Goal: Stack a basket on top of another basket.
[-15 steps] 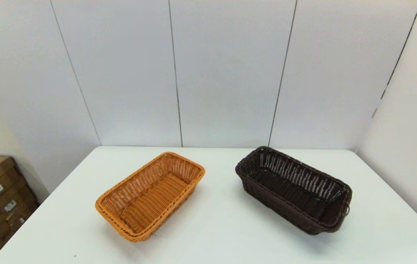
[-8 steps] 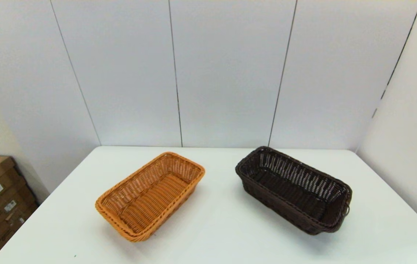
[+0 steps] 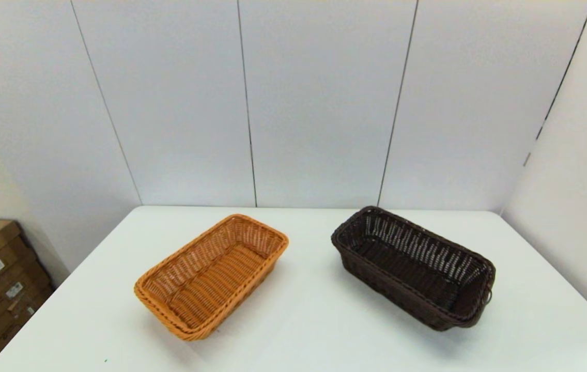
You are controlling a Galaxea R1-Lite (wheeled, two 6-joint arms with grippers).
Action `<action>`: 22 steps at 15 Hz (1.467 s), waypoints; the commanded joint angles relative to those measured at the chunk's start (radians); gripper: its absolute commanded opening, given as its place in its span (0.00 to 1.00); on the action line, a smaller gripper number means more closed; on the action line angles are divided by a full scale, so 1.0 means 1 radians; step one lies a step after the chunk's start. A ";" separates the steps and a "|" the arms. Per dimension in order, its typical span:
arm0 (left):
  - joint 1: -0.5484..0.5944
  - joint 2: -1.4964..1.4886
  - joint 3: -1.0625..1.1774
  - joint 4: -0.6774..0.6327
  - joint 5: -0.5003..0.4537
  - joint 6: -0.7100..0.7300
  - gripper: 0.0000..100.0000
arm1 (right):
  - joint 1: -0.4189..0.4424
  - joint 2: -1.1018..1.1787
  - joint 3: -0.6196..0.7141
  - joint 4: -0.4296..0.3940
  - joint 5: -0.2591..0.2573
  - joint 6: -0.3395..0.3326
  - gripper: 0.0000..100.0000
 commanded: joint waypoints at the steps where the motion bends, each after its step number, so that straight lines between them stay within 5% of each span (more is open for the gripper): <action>1: 0.001 0.059 -0.056 0.001 0.017 0.000 1.00 | 0.000 0.000 0.000 0.000 0.000 -0.001 1.00; 14: 0.025 0.675 -0.226 0.039 0.044 -0.077 1.00 | 0.000 0.000 0.000 0.000 0.000 -0.007 1.00; 20: -0.007 0.996 -0.326 0.033 0.126 -0.361 1.00 | 0.000 0.000 0.000 0.000 0.000 -0.009 1.00; 22: -0.071 1.106 -0.352 0.032 0.152 -0.552 1.00 | 0.000 0.000 0.000 0.000 0.002 -0.010 1.00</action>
